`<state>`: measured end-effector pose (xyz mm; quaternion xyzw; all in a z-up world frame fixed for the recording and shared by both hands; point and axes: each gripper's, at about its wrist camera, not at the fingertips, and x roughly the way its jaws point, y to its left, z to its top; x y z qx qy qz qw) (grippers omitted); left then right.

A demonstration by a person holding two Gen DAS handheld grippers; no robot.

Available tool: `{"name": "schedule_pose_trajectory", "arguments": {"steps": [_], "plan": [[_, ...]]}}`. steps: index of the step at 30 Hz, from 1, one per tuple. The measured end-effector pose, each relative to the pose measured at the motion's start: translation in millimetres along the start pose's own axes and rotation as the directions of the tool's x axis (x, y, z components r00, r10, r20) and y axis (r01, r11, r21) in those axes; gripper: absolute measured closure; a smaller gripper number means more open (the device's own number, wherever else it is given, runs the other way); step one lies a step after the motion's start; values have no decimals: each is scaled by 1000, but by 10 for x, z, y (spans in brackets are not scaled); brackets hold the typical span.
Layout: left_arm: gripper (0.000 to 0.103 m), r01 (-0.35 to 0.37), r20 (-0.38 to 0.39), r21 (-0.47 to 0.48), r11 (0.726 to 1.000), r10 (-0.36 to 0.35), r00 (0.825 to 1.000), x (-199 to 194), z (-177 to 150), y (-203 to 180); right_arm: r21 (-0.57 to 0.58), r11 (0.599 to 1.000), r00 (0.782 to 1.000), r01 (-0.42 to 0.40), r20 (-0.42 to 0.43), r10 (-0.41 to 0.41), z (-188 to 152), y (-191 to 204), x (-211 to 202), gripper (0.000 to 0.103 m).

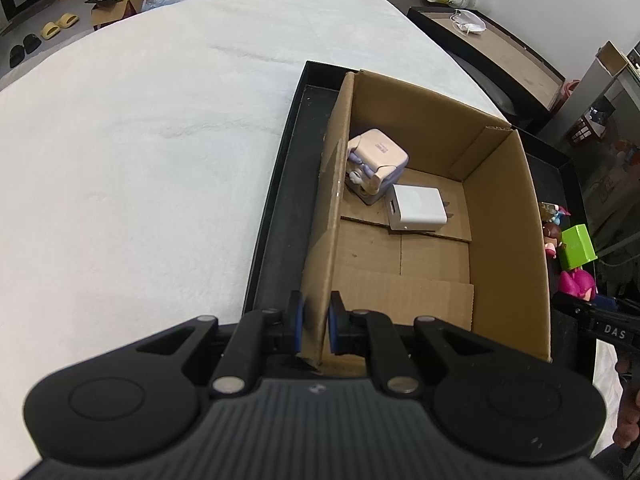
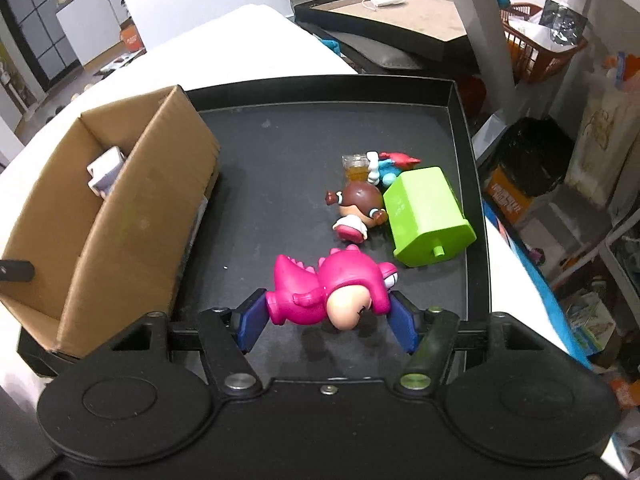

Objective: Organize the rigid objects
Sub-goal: 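Grasp the pink dinosaur figure with the right gripper, then carry the pink dinosaur with the right gripper into the box and release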

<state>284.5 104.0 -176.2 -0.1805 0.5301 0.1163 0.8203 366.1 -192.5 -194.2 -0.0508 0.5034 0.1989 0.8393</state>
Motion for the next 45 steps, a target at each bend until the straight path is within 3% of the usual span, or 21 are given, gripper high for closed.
{"name": "schedule_pose_trajectory", "arguments": {"steps": [16, 28, 45], "plan": [[91, 33, 11, 17, 999, -33, 999, -14, -20, 39, -37, 998, 996, 58, 71, -55, 280, 311, -424, 41], [91, 69, 12, 9, 998, -69, 998, -17, -19, 108, -101, 994, 988, 44, 152, -29, 565, 782, -736, 41], [89, 118, 13, -32, 992, -118, 993, -9, -20, 195, -181, 983, 991, -19, 126, 43, 757, 1580, -544, 40]]}}
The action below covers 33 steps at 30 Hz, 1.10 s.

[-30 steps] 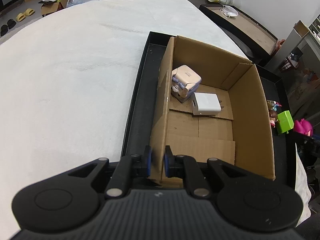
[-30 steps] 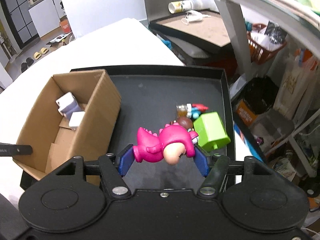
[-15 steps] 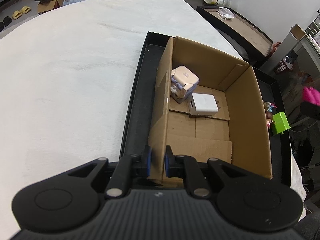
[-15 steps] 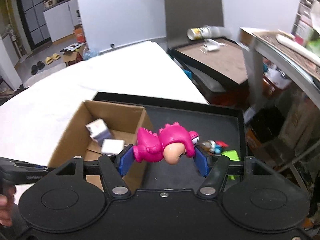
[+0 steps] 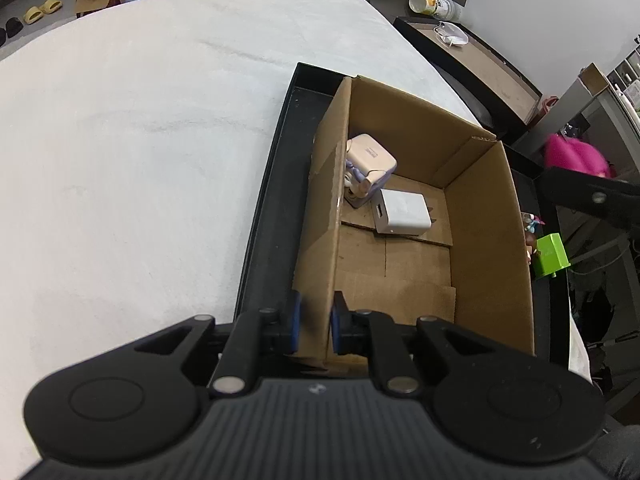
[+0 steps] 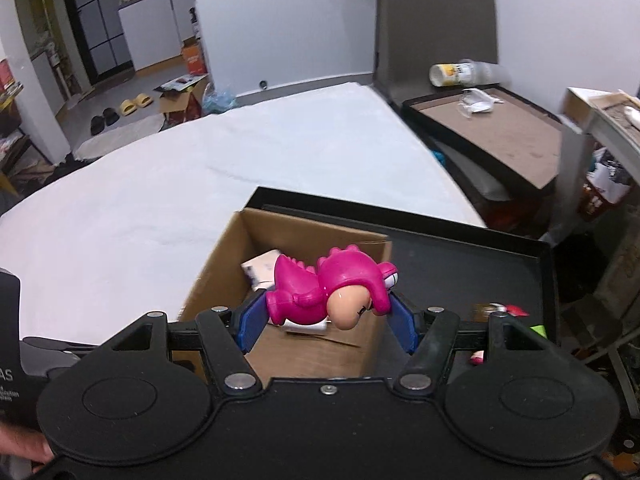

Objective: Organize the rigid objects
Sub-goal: 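Carry the pink dinosaur with the right gripper into the box and release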

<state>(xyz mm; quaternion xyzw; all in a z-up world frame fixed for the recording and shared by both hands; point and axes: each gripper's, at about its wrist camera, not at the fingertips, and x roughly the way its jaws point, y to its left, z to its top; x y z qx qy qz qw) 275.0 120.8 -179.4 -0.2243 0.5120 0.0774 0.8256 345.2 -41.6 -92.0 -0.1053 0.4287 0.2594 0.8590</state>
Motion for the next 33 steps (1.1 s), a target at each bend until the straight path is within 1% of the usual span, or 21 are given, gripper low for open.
{"name": "schedule_pose_trajectory", "arguments": {"steps": [9, 13, 14, 15, 16, 19, 22, 29, 33], "plan": [[88, 31, -9, -34, 999, -31, 999, -2, 18, 61, 8, 1000, 999, -25, -46, 25, -2, 304, 238, 40], [88, 36, -9, -35, 999, -36, 999, -1, 17, 74, 47, 998, 997, -45, -66, 48, -6, 349, 323, 40], [88, 37, -7, -33, 999, -38, 999, -2, 14, 79, 65, 996, 996, -61, -67, 66, -12, 348, 331, 38], [88, 39, -6, -32, 999, -39, 999, -4, 13, 82, 80, 994, 994, -75, -70, 80, -17, 338, 335, 35], [88, 39, -6, -29, 999, -40, 999, -4, 13, 84, 90, 993, 994, -77, -76, 84, -21, 334, 331, 34], [88, 37, -8, -22, 999, -37, 999, -6, 21, 72, 84, 995, 995, -59, -75, 65, -37, 318, 294, 33], [88, 34, -7, -22, 999, -34, 999, -5, 22, 68, 86, 995, 996, -43, -72, 49, -70, 240, 238, 31], [88, 31, -5, -18, 999, -31, 1000, -5, 15, 60, 105, 994, 998, 1, -62, 5, -164, -38, 106, 31], [88, 20, -6, -14, 1000, -20, 1000, -5, 20, 29, 123, 992, 999, 17, -51, -11, -200, -211, 18, 28]]}}
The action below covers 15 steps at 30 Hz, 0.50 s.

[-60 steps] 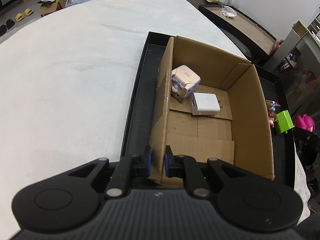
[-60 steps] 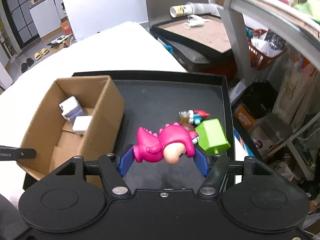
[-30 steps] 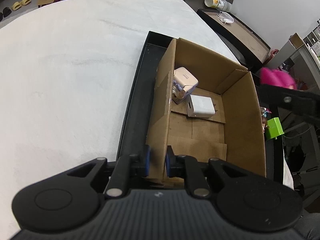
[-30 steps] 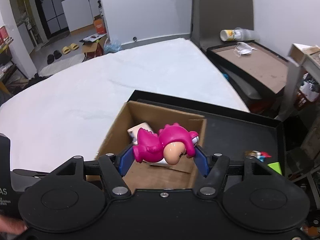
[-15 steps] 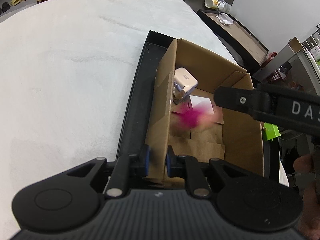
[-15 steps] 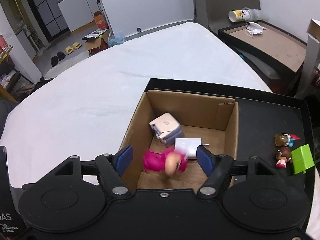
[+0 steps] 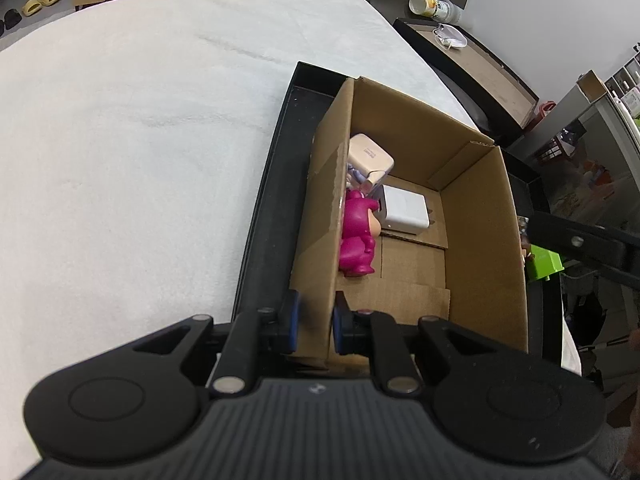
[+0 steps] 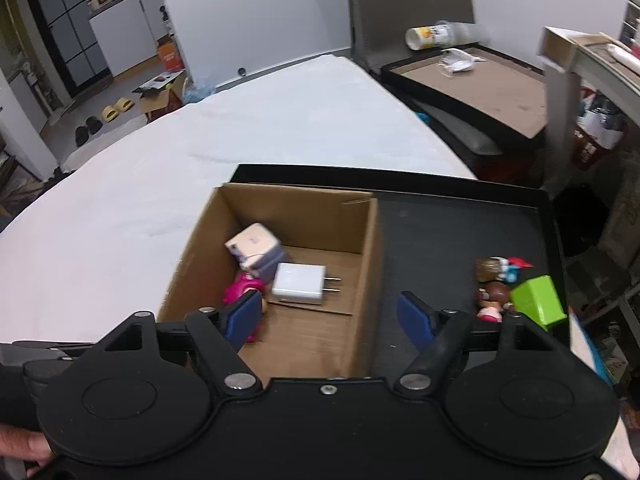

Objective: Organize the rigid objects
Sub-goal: 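Carry the pink dinosaur with the right gripper into the box and release, then move the right gripper to the lime-green block and close on it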

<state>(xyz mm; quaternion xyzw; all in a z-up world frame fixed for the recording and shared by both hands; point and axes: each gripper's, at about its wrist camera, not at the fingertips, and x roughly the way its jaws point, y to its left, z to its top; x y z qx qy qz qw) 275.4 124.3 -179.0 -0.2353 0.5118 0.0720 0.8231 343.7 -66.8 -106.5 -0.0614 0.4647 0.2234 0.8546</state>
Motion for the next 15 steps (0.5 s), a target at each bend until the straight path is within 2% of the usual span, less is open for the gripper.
{"name": "schedule_pose_trajectory", "arguments": {"steps": [15], "plan": [[89, -40, 0, 12, 999, 40, 999, 18, 0, -71, 66, 995, 997, 73, -4, -73, -271, -680, -78, 26]]}}
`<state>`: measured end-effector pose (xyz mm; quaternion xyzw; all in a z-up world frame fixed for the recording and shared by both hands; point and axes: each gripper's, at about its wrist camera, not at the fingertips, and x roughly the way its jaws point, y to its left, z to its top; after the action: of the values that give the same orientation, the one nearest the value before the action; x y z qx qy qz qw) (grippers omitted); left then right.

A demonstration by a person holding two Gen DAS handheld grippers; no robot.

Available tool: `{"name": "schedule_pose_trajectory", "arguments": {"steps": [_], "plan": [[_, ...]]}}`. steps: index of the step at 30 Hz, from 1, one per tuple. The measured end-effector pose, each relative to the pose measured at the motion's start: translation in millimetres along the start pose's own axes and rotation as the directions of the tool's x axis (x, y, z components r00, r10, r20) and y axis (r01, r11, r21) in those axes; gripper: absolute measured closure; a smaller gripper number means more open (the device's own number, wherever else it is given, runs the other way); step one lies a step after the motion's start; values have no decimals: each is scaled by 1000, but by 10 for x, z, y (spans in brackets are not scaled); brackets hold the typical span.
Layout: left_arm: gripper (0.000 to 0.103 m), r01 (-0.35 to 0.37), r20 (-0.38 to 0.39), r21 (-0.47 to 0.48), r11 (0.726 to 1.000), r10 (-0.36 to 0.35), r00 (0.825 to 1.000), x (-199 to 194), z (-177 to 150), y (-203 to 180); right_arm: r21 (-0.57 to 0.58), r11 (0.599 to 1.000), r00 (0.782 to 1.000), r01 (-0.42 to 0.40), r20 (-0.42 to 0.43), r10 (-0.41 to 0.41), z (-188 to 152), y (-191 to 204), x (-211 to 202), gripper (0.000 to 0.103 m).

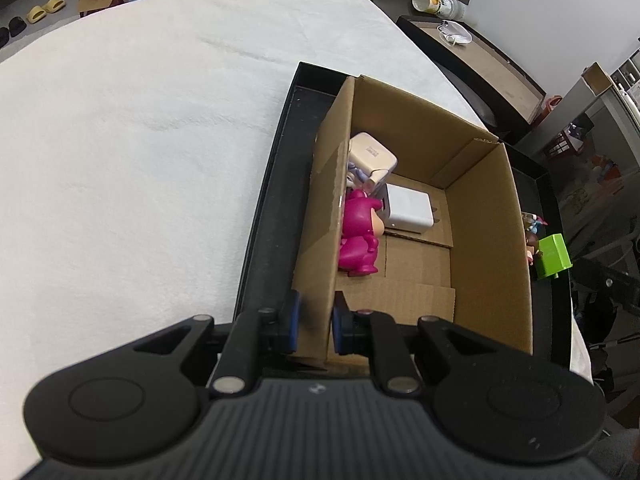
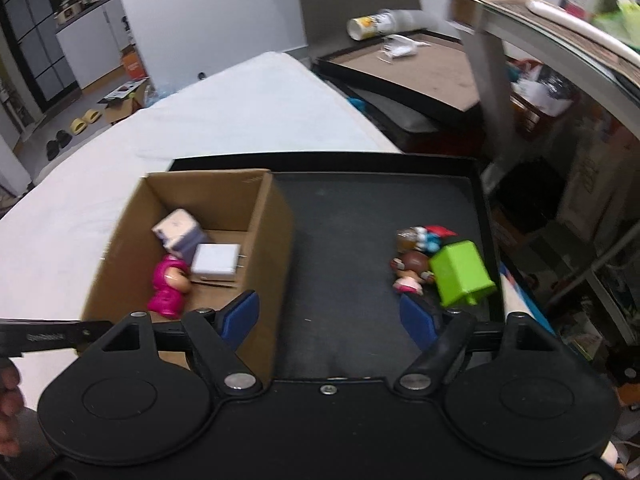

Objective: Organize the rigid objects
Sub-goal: 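Move the right gripper to the lime-green block and close on it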

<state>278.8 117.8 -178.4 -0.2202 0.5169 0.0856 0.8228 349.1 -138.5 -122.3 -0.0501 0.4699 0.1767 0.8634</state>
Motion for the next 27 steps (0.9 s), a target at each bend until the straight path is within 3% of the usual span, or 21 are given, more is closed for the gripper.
{"name": "schedule_pose_trajectory", "arguments": {"steps": [16, 27], "plan": [[89, -43, -12, 5, 999, 43, 999, 16, 15, -69, 86, 995, 998, 55, 38, -58, -142, -791, 193, 27], [89, -73, -16, 5, 997, 73, 997, 40, 13, -104, 177, 984, 999, 28, 36, -35, -184, -1158, 506, 41]]}}
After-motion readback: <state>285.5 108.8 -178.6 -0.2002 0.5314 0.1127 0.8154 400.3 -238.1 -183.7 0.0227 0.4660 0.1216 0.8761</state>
